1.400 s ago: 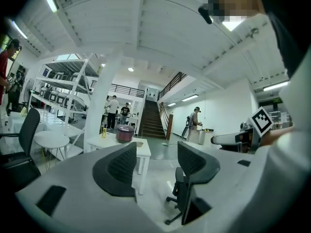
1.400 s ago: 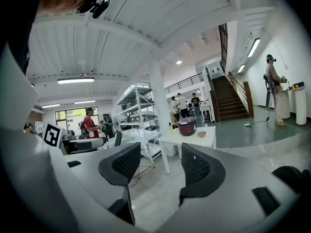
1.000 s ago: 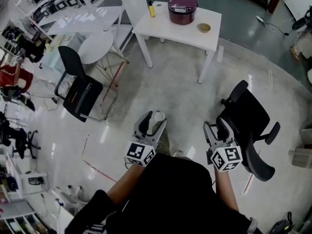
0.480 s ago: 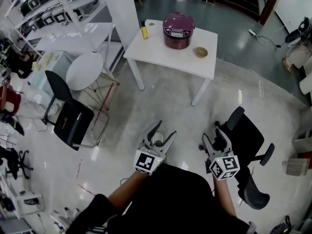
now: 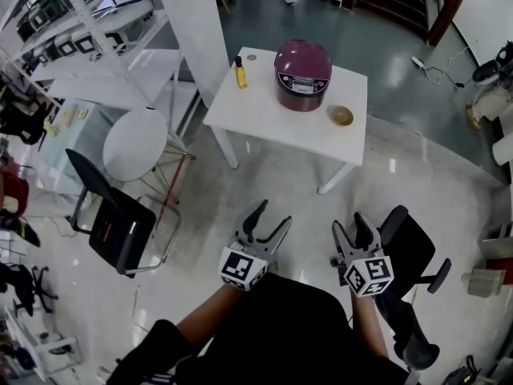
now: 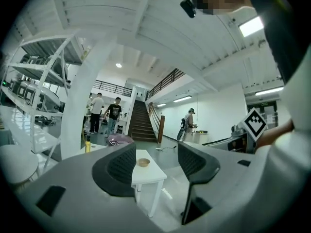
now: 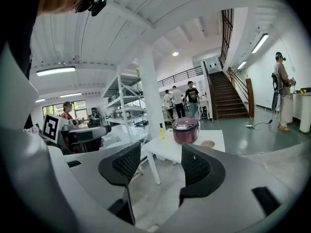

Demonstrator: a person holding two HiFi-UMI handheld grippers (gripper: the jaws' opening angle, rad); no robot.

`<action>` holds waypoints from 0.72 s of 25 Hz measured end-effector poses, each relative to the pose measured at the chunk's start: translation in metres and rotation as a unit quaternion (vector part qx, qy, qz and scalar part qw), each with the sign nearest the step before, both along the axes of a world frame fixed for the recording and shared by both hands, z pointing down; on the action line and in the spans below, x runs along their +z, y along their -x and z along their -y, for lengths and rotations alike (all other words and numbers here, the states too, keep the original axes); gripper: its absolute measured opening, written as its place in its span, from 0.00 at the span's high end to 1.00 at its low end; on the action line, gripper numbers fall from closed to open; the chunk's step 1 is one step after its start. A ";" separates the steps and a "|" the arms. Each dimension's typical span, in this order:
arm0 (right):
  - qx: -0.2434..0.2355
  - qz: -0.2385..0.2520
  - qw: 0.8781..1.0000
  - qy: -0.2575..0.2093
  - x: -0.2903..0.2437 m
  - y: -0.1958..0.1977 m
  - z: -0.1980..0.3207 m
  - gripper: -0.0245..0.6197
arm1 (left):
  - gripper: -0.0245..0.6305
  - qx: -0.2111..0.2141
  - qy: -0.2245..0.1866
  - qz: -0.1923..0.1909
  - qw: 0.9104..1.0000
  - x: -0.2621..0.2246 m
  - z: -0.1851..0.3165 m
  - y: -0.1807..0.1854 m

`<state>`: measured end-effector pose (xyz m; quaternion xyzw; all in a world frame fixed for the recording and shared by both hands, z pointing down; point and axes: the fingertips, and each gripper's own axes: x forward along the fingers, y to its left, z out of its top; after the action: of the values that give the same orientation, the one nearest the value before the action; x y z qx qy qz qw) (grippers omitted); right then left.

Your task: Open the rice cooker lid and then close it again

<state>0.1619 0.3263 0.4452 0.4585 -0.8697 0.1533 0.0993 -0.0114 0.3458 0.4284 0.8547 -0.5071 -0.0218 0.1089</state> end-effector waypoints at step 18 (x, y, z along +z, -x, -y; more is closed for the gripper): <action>0.023 0.003 0.998 0.051 0.026 0.071 0.076 0.60 | 0.56 0.047 0.001 -0.020 0.999 0.010 0.114 0.076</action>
<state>0.0912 0.2504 0.4713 0.4721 -0.8505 0.2006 0.1164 -0.0869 0.2321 0.4383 0.8771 -0.4637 -0.0327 0.1210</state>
